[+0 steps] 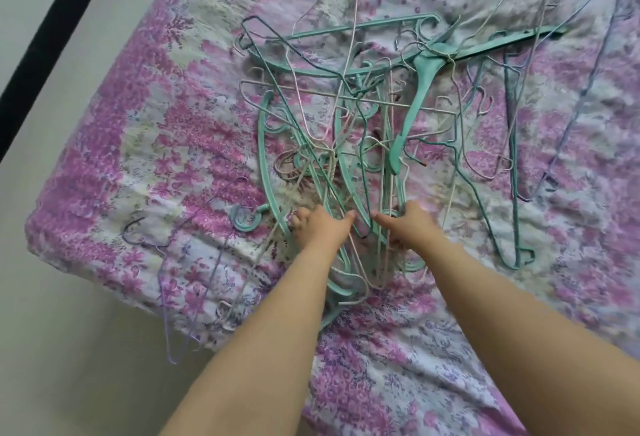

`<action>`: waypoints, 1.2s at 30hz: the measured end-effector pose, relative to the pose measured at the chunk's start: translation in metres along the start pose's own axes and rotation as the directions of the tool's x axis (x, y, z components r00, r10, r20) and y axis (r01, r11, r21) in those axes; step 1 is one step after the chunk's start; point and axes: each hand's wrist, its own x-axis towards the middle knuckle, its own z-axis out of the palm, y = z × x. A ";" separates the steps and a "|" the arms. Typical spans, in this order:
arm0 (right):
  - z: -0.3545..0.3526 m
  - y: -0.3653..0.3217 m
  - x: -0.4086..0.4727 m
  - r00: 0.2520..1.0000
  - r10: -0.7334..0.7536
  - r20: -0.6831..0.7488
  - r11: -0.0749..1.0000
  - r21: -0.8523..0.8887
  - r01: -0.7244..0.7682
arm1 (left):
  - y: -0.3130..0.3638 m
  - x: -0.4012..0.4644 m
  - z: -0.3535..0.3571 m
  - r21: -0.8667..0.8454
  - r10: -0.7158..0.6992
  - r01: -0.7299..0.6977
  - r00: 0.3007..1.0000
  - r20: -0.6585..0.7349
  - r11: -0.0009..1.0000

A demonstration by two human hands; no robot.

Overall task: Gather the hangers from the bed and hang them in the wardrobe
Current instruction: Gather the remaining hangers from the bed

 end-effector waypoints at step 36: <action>-0.089 -0.009 -0.343 0.968 -0.224 0.112 0.660 0.749 0.066 | 0.007 -0.357 -0.120 -0.683 0.376 -0.357 0.918 -0.130 0.638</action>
